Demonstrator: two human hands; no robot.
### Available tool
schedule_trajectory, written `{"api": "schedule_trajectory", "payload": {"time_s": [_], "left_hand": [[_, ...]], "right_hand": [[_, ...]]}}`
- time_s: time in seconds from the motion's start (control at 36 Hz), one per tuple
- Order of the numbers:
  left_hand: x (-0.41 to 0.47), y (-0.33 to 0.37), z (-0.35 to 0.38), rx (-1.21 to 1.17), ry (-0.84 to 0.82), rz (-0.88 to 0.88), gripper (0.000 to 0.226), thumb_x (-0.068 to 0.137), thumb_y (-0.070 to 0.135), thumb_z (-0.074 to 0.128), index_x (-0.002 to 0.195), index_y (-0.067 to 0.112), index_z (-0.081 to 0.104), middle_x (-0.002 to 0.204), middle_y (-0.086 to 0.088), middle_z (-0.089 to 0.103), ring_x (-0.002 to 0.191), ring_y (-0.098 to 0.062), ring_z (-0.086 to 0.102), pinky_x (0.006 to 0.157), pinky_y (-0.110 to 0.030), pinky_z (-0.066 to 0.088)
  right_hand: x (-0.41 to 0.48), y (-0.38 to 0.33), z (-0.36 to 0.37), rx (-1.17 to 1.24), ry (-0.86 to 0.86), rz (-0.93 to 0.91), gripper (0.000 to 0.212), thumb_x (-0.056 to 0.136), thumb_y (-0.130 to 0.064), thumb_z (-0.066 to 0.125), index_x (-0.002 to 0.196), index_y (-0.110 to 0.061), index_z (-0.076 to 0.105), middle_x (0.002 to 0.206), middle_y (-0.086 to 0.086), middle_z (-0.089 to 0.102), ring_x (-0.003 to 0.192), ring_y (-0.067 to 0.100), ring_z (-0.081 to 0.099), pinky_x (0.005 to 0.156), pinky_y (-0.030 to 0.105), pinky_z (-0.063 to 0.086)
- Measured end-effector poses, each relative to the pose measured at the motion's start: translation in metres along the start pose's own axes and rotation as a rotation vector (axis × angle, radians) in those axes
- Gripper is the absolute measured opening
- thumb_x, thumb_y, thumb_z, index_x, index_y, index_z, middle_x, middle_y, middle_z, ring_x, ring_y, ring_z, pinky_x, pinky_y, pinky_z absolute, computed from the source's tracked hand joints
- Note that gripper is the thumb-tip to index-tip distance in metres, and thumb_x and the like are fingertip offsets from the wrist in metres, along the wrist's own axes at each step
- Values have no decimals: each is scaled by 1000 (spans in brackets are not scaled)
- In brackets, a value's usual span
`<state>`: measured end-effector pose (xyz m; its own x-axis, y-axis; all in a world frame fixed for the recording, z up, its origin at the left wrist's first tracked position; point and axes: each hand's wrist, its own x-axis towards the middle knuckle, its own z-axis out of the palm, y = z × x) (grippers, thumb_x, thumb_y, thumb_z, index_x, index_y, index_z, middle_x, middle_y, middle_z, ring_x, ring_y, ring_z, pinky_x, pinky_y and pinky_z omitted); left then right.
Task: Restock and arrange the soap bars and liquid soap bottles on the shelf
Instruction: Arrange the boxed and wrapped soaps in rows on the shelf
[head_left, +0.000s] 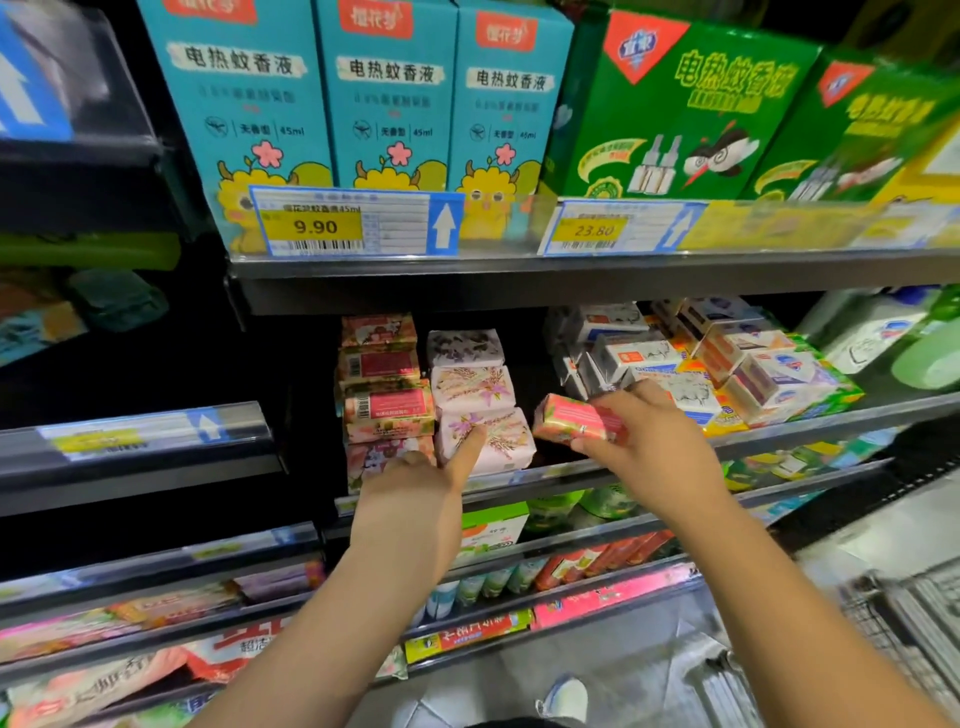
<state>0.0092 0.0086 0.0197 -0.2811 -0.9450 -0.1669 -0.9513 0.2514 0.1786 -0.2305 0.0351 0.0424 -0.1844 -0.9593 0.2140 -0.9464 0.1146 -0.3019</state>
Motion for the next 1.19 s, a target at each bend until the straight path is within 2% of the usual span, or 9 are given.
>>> {"api": "schedule_trajectory", "payload": {"time_s": [0.14, 0.22, 0.28, 0.39, 0.64, 0.81, 0.94, 1.06, 1.19], "left_hand": [[-6, -4, 8, 224, 75, 137, 100, 86, 33, 65, 158, 34, -4, 96, -19, 59, 65, -26, 45, 51, -30, 23], [-8, -5, 17, 240, 184, 194, 116, 48, 47, 90, 151, 27, 40, 75, -25, 60, 60, -34, 55, 53, -37, 40], [-11, -2, 15, 209, 127, 167, 122, 61, 65, 80, 158, 32, 14, 99, -30, 62, 86, -40, 61, 73, -49, 50], [-18, 0, 11, 66, -27, 106, 108, 88, 78, 39, 138, 37, -46, 154, -20, 34, 137, -42, 34, 110, -47, 33], [-33, -23, -32, -391, -4, 456, 114, 85, 36, 77, 124, 82, -20, 156, 29, -29, 148, 1, -13, 121, -31, 17], [-44, -26, -21, -830, 271, 705, 60, 79, 24, 83, 126, 47, 54, 156, 22, 28, 146, -4, 29, 109, -27, 42], [-47, -31, -23, -1082, 361, 550, 49, 68, 50, 84, 111, 37, 64, 128, 10, 62, 126, -19, 56, 97, -42, 52], [-52, -31, -24, -1484, 306, 283, 67, 58, 53, 90, 101, 10, 63, 94, -3, 74, 88, -17, 72, 68, -29, 59], [-47, -22, -23, -1608, 387, -29, 30, 74, 25, 81, 95, 14, 63, 82, -2, 74, 74, -18, 72, 61, -29, 57]], "right_hand": [[-20, -3, -29, 293, 225, -35, 43, 68, -40, 88, 105, -25, 71, 105, -6, 46, 95, 1, 45, 79, 1, 36], [-31, -6, -37, 617, 106, 43, 33, 70, -41, 83, 99, -33, 68, 103, -10, 63, 98, 5, 60, 84, 17, 48], [-39, -10, -34, 927, -5, 160, 30, 71, -35, 82, 98, -31, 70, 95, -2, 72, 86, 20, 68, 75, 37, 56], [-55, -18, -18, 1274, -65, 363, 23, 74, -23, 81, 96, -22, 76, 91, 7, 75, 75, 20, 67, 67, 31, 51], [-64, -50, -16, 1328, -308, 385, 24, 78, -29, 70, 97, -16, 79, 83, 12, 75, 65, 16, 68, 50, 24, 52], [-56, -77, -23, 1461, -474, 392, 30, 85, -37, 72, 101, -11, 78, 92, 21, 73, 72, 28, 64, 61, 34, 50], [-51, -91, -23, 1547, -645, 460, 38, 83, -45, 63, 94, -12, 80, 99, 21, 72, 59, 21, 64, 38, 21, 47], [-43, -94, -19, 1406, -642, 267, 55, 88, -58, 45, 100, -13, 74, 107, 13, 74, 95, 25, 71, 69, 28, 58], [-30, -90, -11, 1314, -669, 73, 47, 86, -45, 64, 126, -20, 62, 119, 2, 70, 110, 18, 66, 91, 36, 55]]}}
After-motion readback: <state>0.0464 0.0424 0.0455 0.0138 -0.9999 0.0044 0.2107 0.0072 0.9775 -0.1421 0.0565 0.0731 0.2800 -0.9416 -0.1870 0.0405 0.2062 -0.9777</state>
